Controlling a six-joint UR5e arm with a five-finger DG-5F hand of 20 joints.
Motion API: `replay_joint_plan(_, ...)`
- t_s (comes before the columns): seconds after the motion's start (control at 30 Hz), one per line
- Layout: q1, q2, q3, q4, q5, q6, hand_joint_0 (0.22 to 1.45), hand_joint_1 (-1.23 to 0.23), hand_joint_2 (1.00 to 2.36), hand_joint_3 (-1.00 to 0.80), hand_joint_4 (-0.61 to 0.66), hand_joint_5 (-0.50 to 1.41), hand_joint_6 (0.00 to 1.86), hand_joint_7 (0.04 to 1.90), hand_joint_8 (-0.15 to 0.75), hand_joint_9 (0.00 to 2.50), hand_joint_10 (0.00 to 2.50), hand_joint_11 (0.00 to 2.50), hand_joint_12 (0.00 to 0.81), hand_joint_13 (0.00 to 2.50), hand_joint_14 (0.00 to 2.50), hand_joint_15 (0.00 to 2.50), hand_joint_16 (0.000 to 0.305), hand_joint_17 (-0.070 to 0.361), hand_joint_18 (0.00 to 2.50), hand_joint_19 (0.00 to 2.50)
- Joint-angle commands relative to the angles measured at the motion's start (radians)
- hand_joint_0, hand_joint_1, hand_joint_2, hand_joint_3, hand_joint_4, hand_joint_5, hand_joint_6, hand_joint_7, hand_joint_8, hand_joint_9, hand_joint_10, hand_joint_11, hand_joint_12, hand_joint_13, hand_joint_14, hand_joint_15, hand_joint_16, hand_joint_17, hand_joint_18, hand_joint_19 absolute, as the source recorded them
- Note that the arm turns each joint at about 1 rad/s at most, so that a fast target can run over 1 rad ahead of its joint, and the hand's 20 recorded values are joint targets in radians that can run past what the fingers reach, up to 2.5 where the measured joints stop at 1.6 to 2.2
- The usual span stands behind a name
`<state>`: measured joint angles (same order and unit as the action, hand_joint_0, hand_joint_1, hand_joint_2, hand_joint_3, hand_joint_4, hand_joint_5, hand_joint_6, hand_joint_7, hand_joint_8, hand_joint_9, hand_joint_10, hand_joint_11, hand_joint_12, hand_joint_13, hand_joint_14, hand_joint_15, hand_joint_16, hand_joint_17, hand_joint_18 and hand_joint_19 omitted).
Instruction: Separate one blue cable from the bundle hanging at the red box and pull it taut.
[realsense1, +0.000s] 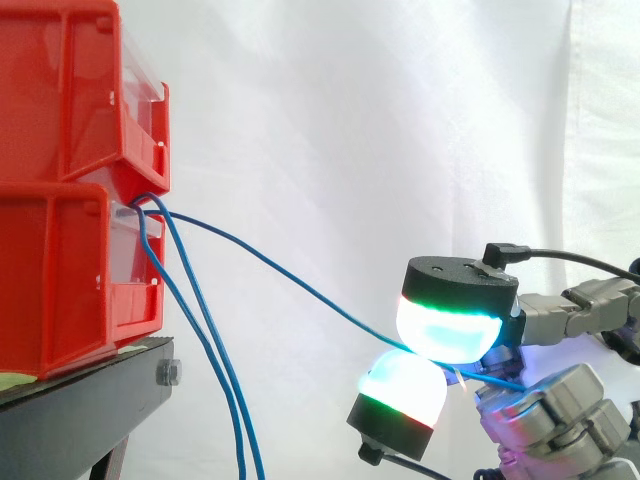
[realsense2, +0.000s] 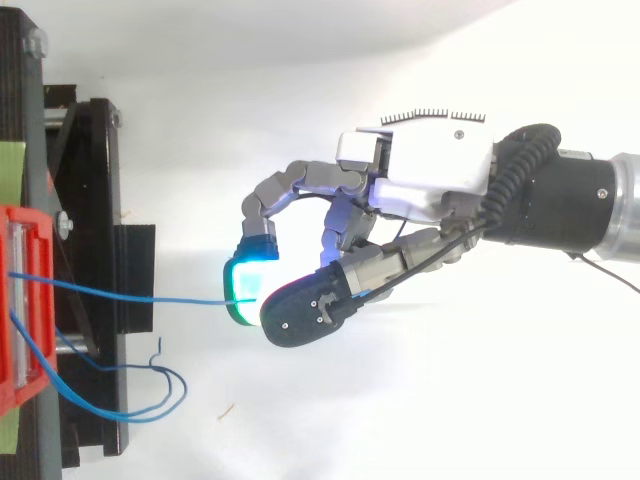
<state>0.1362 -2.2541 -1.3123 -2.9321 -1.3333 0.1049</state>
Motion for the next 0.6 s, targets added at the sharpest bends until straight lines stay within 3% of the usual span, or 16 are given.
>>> replay_joint_plan(0.0, 0.000, -0.001, 0.001, 0.002, 0.000, -0.001, 0.70, -0.79, 1.02, -0.15, -0.16, -0.19, 0.91, 1.18, 0.279, 1.29, 0.63, 1.63, 0.350, 1.15, 1.22, 1.51, 0.037, 0.083, 1.38, 1.76)
replay_joint_plan(0.2, 0.000, -0.001, 0.001, 0.010, 0.002, -0.001, 0.70, -0.79, 1.02, -0.15, -0.16, -0.19, 0.91, 1.18, 0.276, 1.23, 0.98, 1.60, 0.351, 1.10, 1.58, 1.45, 0.036, 0.080, 1.43, 1.84)
replay_joint_plan(0.4, 0.003, 0.001, 0.002, 0.010, 0.002, -0.001, 0.70, -0.79, 1.02, -0.14, -0.16, -0.19, 0.91, 1.18, 0.276, 1.20, 1.12, 1.55, 0.349, 1.10, 1.60, 1.47, 0.037, 0.082, 1.43, 1.83)
replay_joint_plan(0.57, 0.010, -0.001, 0.027, 0.008, 0.002, -0.001, 0.70, -0.79, 1.02, -0.15, -0.16, -0.19, 0.91, 1.18, 0.278, 1.19, 1.17, 1.51, 0.356, 1.10, 1.61, 1.46, 0.036, 0.082, 1.43, 1.84)
